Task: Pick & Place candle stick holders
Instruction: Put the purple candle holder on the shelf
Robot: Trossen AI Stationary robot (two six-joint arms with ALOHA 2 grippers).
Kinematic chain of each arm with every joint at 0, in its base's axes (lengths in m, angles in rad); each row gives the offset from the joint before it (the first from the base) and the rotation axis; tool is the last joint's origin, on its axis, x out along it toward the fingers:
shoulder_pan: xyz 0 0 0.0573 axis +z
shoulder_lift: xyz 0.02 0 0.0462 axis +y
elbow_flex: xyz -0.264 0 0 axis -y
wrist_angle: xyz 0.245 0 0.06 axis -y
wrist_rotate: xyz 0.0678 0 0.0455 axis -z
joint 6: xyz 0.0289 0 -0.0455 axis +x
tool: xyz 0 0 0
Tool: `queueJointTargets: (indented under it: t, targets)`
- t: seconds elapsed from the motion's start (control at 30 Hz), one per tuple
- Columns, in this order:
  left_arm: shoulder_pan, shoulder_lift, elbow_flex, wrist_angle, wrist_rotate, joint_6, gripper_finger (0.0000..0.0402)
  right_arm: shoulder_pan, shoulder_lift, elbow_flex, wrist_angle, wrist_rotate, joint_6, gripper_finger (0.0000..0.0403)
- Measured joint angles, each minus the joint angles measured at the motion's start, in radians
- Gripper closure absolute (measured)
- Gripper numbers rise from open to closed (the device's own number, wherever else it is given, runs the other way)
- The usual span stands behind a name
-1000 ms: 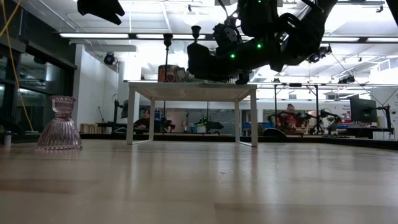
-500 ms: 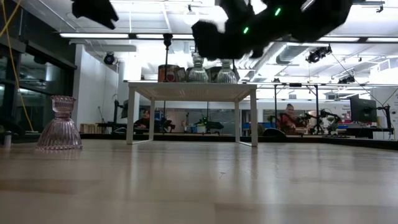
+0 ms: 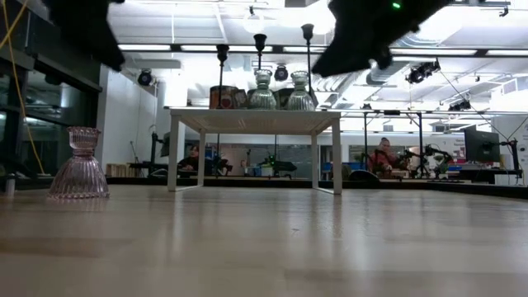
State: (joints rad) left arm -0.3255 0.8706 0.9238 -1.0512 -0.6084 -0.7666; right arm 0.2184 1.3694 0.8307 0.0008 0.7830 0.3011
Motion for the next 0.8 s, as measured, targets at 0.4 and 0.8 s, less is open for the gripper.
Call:
queueJointTargets:
  t: [0.4,0.8]
  targets:
    - [-0.288,-0.019,-0.218,0.008,-0.065,-0.353,0.0190,0.079,-0.239,-0.250,-0.046,-0.007,0.127,0.0225]
    - [-0.362,-0.016,-0.253,0.013,-0.080,-0.551,0.0190,0.122,-0.252,-0.277,-0.041,0.000,0.151,0.0224]
